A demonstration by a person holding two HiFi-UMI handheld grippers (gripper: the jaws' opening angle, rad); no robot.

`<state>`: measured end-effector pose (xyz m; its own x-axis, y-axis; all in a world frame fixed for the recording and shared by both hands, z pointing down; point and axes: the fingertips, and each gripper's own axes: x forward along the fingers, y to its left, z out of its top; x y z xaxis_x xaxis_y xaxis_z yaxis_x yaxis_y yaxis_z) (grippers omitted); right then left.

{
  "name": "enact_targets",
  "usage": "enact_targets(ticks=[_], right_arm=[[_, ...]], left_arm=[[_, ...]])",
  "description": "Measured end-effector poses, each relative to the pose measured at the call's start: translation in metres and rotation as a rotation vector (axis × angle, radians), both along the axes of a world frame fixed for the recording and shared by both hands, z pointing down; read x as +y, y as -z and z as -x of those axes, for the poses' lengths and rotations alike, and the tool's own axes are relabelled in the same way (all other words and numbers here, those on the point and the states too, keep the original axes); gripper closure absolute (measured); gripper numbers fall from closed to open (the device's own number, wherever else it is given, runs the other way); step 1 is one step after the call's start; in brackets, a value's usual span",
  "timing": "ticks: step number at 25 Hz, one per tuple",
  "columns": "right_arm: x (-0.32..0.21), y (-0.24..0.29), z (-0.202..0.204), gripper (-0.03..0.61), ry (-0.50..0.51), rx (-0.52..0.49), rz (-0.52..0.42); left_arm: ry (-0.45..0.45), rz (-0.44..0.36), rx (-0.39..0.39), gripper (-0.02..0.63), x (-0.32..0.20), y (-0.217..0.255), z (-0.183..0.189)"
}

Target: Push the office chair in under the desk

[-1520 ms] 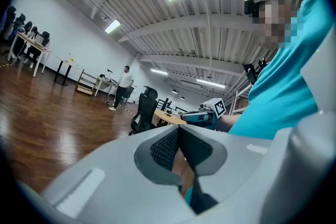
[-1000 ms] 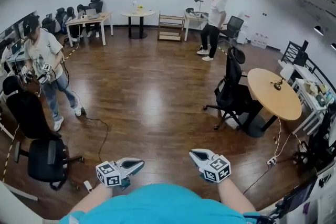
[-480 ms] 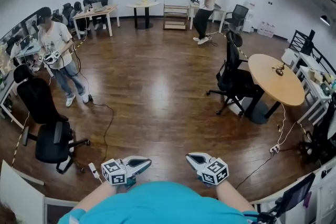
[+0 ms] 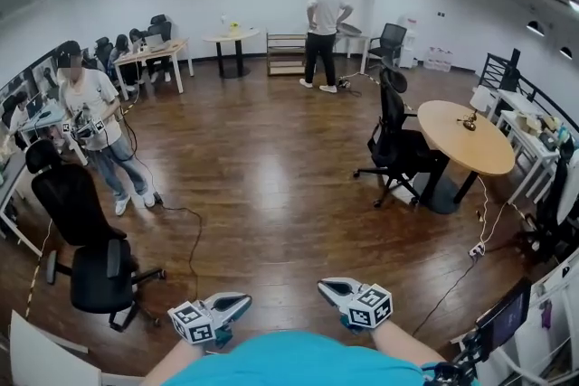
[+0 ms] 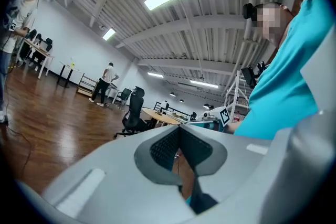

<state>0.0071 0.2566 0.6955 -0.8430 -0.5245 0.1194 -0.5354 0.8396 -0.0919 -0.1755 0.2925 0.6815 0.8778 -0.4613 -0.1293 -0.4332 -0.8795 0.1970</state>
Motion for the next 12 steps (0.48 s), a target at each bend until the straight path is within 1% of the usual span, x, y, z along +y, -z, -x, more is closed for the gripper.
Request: enact_targets(ticks=[3, 6, 9, 12], right_arm=[[-0.001, 0.009, 0.023, 0.578, 0.008, 0.010, -0.007], [-0.004, 0.028, 0.037, 0.578, 0.022, 0.041, -0.034], [-0.006, 0.037, 0.039, 0.578, 0.026, 0.044, -0.042], [-0.004, 0.041, 0.033, 0.578, 0.031, 0.058, -0.045]], left_arm=[[0.009, 0.000, 0.002, 0.614, 0.002, 0.006, 0.021], [0.013, -0.033, -0.011, 0.614, 0.001, 0.022, 0.032], [0.028, -0.024, 0.008, 0.614, 0.002, 0.031, 0.039], [0.047, -0.015, 0.017, 0.614, 0.008, 0.036, 0.041]])
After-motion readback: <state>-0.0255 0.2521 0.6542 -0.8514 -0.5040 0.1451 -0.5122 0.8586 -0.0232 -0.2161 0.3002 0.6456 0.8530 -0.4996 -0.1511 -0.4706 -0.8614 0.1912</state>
